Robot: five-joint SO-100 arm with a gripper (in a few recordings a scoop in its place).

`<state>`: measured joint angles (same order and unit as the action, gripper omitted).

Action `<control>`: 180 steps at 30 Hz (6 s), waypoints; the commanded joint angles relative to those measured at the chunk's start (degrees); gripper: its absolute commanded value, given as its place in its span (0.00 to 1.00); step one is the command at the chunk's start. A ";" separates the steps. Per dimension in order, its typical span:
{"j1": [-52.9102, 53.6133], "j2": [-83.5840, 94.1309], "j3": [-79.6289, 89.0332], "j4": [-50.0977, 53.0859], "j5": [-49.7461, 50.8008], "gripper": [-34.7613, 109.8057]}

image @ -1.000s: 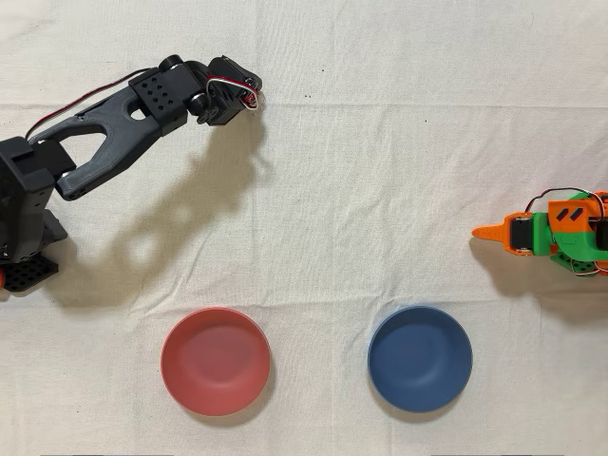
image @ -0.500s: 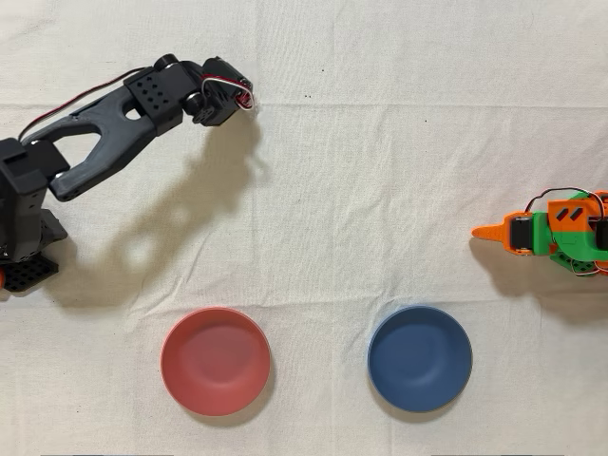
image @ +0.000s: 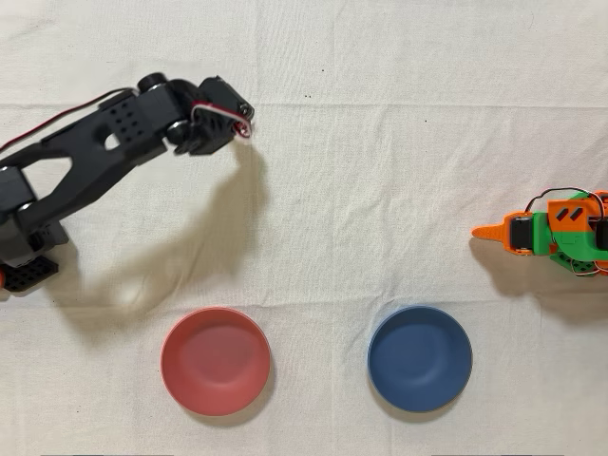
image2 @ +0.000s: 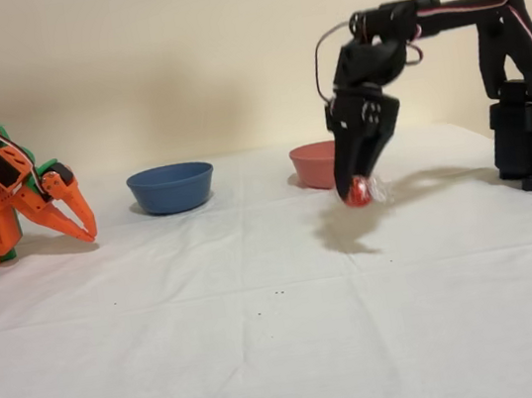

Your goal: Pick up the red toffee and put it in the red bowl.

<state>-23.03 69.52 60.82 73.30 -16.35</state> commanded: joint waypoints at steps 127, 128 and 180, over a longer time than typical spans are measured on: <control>28.83 110.39 111.71 -48.96 8.26 0.25; 28.56 110.65 111.88 -48.52 8.88 0.25; 28.56 114.79 114.70 -22.68 18.81 0.25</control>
<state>5.10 183.60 174.38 49.75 1.76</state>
